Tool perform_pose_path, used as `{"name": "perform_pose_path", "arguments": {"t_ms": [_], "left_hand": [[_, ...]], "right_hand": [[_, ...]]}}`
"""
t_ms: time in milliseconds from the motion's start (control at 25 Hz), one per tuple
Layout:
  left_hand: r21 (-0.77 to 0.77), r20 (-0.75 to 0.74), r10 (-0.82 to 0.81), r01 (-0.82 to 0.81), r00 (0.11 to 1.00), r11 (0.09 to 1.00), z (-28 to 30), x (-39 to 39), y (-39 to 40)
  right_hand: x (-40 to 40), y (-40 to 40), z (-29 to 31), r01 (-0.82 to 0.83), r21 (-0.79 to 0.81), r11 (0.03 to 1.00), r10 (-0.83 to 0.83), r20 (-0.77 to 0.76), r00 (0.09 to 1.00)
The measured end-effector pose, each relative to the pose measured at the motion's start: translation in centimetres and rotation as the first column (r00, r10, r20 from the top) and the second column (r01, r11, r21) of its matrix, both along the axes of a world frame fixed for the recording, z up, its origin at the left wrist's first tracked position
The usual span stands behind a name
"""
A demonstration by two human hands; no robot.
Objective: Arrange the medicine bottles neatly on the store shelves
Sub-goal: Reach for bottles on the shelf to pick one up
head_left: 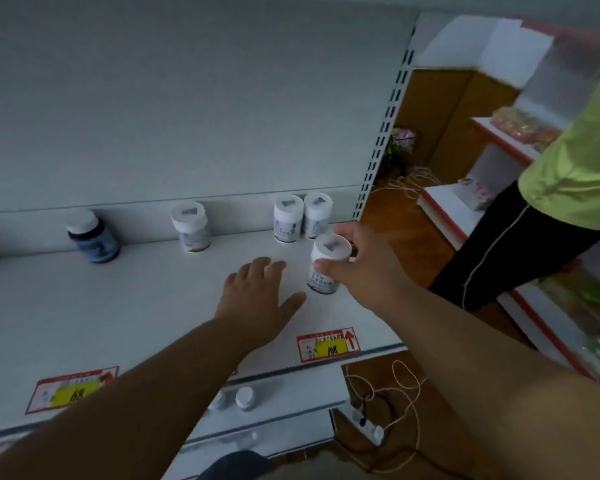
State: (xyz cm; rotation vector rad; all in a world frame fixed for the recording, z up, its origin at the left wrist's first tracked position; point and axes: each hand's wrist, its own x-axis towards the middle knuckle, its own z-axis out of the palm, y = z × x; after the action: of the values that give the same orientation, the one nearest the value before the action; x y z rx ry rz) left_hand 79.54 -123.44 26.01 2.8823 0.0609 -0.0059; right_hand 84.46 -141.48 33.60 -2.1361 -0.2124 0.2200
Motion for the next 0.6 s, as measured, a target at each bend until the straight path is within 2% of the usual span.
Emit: {"name": "perform_pose_path", "arguments": {"t_ms": [160, 280, 600], "left_hand": [[0.149, -0.126, 0.134, -0.115, 0.983, 0.982, -1.7, 3.2, 0.4], [0.187, -0.152, 0.149, -0.120, 0.977, 0.975, -2.7, 4.6, 0.5], [0.186, -0.162, 0.162, -0.131, 0.974, 0.974, -3.3, 5.4, 0.3]], "right_hand": [[3.7, 2.0, -1.0, -0.108, -0.151, 0.983, 0.116, 0.049, 0.992], [5.4, 3.3, -2.0, -0.161, -0.260, 0.952, 0.194, 0.104, 0.975], [6.5, 5.7, -3.4, -0.116, -0.278, 0.954, 0.171, 0.180, 0.969]]}}
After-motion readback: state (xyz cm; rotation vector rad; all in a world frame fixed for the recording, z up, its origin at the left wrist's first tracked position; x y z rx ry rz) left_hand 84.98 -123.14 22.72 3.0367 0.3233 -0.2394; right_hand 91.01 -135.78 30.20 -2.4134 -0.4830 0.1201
